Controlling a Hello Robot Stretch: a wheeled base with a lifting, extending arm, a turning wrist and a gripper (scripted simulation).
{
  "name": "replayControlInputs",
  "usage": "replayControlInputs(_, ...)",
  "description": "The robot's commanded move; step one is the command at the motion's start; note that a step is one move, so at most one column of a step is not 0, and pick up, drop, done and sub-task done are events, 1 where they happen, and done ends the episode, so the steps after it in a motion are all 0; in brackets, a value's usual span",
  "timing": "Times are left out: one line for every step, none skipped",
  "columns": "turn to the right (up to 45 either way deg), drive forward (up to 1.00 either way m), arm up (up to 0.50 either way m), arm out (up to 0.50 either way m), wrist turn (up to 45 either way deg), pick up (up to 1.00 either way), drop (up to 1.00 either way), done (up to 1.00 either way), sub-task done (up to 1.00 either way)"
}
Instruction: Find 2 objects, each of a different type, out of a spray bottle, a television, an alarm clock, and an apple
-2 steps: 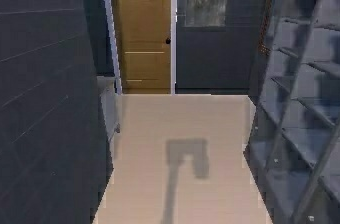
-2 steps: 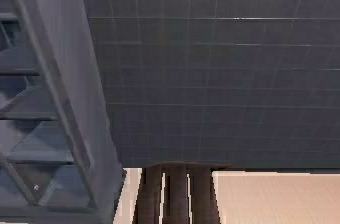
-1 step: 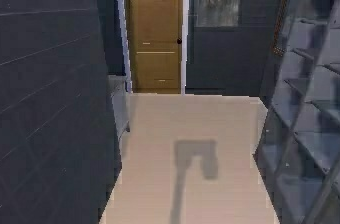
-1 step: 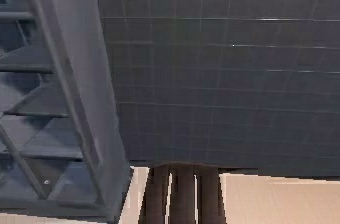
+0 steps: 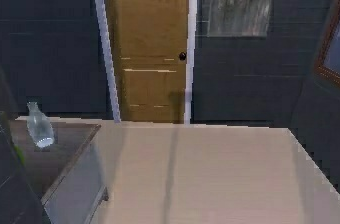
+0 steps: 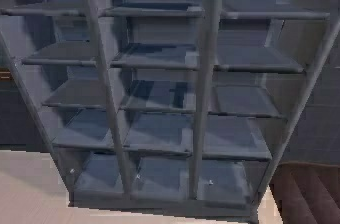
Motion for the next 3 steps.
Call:
replayControlInputs(-6.0, 0.00, 0.00, 0.00, 0.0, 0.00, 0.00, 0.00, 0.00)
replayControlInputs(0.0, 0.25, 0.00, 0.00, 0.0, 0.00, 0.00, 0.00, 0.00)
replayControlInputs(-45.0, 0.00, 0.00, 0.00, 0.0, 0.00, 0.00, 0.00, 0.00)
